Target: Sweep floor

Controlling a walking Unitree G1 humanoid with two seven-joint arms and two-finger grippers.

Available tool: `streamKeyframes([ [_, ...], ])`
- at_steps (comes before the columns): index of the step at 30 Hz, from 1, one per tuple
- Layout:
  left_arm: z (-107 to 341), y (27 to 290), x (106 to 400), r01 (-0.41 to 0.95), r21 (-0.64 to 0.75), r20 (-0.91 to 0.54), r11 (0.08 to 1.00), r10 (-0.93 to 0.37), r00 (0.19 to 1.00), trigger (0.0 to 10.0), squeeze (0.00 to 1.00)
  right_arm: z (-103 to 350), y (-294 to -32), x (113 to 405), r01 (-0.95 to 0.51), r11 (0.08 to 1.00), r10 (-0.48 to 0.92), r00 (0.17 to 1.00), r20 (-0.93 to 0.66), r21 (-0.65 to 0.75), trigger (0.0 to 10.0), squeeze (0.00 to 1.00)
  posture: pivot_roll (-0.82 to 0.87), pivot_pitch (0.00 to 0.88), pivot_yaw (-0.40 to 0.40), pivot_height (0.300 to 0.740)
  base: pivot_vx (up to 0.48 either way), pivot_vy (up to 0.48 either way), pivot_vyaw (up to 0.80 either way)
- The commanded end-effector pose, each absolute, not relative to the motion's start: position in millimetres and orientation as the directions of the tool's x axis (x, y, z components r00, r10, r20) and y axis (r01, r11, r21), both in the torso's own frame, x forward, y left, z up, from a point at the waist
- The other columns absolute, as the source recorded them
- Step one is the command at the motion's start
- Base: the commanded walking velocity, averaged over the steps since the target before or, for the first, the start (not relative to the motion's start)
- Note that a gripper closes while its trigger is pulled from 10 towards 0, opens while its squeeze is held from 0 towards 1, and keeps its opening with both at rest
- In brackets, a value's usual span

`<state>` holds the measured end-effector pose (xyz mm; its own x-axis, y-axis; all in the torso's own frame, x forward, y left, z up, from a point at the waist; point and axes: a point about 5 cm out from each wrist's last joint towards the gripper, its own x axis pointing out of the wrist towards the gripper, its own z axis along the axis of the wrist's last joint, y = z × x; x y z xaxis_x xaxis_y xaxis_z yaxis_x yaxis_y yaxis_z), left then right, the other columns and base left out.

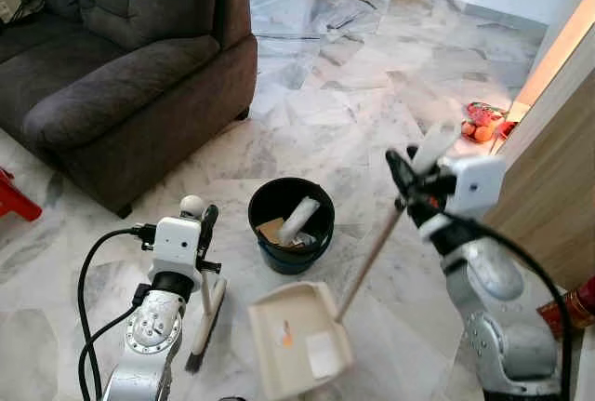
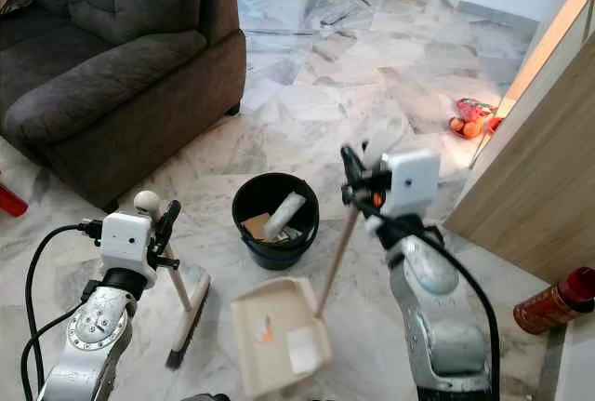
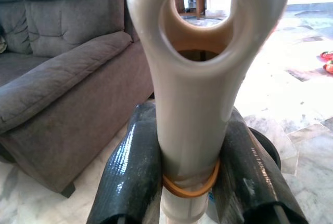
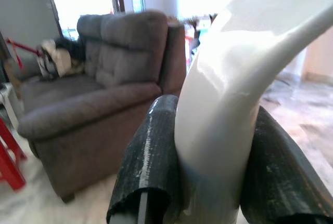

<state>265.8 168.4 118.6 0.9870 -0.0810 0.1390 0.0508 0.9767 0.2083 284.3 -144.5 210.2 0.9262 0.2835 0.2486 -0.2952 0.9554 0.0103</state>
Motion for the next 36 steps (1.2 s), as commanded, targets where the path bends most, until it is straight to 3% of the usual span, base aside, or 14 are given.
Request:
streamKeyframes([
  [1,125.0,168.0,267.9,0.054,0.225,0.173,0.973,-0.095,0.98,10.0,0.0,243.8,-141.6,279.5,-0.308,0.951,0.281,0.882,0.377,0.011,10.0,0.0,0.15,0.141,-0.01,0.74,0.0,0.0,0.0],
  [16,125.0,167.9,267.1,0.057,0.22,0.174,0.974,-0.097,0.98,10.0,0.0,283.5,-147.2,277.1,-0.291,0.957,0.252,0.851,0.461,0.014,10.0,0.0,0.15,0.142,-0.01,0.74,0.0,0.0,0.0],
  [20,125.3,167.5,267.0,0.057,0.219,0.177,0.974,-0.097,0.979,10.0,0.0,292.3,-148.9,281.0,-0.261,0.962,0.186,0.839,0.512,0.078,10.0,0.0,0.15,0.136,-0.011,0.74,0.0,0.0,0.0],
  [36,128.0,166.8,266.7,0.052,0.232,0.194,0.971,-0.098,0.976,10.0,0.0,276.9,-131.9,290.3,-0.247,0.954,0.131,0.857,0.499,0.173,10.0,0.0,0.16,0.106,-0.006,0.74,0.016,0.0,0.0],
])
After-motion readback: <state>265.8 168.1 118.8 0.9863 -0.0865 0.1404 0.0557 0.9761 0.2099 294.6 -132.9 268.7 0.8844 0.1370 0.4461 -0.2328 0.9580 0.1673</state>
